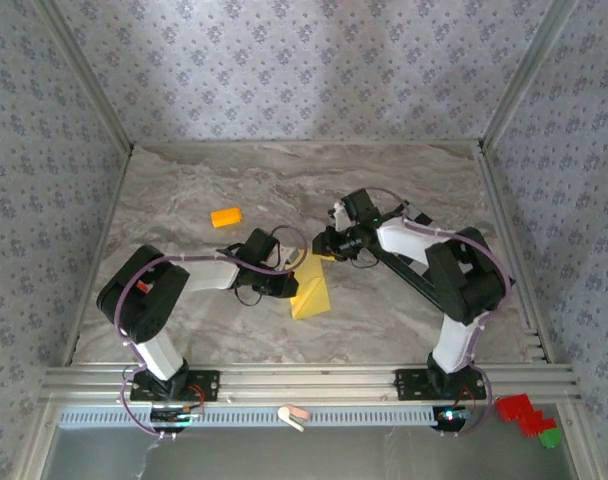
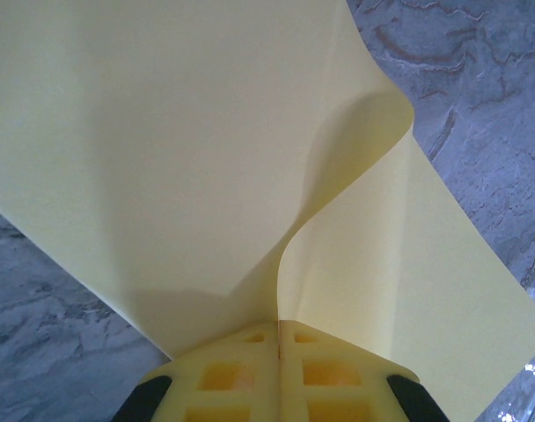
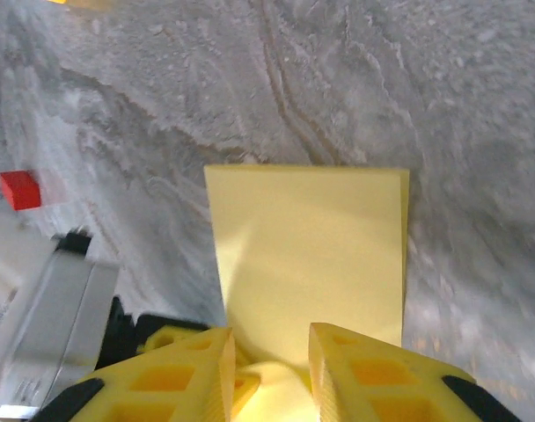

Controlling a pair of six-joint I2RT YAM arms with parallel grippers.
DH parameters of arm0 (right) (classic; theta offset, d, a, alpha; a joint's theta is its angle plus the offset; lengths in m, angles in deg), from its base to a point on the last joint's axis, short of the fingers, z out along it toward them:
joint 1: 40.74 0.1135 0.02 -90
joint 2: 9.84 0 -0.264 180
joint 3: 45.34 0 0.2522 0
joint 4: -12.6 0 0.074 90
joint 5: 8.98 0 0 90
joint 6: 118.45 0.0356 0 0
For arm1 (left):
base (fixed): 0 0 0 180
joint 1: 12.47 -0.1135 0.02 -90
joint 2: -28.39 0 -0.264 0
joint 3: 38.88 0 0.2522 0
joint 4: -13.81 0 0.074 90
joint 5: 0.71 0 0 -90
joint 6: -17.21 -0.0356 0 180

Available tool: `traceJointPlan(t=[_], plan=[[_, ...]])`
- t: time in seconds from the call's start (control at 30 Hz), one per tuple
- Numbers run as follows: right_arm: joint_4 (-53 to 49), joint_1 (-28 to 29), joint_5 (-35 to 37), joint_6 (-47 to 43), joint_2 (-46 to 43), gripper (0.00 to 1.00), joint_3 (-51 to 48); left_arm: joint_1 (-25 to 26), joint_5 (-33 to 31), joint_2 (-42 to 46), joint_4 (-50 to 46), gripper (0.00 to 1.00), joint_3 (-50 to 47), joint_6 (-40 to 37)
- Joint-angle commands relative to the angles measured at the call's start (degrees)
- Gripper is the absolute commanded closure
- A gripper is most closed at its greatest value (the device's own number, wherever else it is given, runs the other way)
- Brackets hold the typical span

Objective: Fold a paper plane with a square sheet of paper (pick it up from the middle)
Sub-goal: Fold the triangle a second time at the center of the table.

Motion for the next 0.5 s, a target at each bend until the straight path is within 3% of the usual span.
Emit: traceJointPlan(t=[0.0, 0.27, 0.47], plan=[[1.50, 1.62, 0.07, 3.52, -5.40, 0.75, -5.40, -0.11, -2.32, -2.17, -2.97, 1.00, -0.90, -1.21], [12.81, 10.25, 1.15, 12.71, -10.49, 0.90, -18.09, -0.12, -2.52, -2.65, -2.92, 1.00, -1.12, -1.15], [20.32, 16.63, 1.89, 17.29, -8.47, 0.93, -20.51, -0.12, -2.65, -2.48, -2.75, 1.00, -1.60, -1.07]])
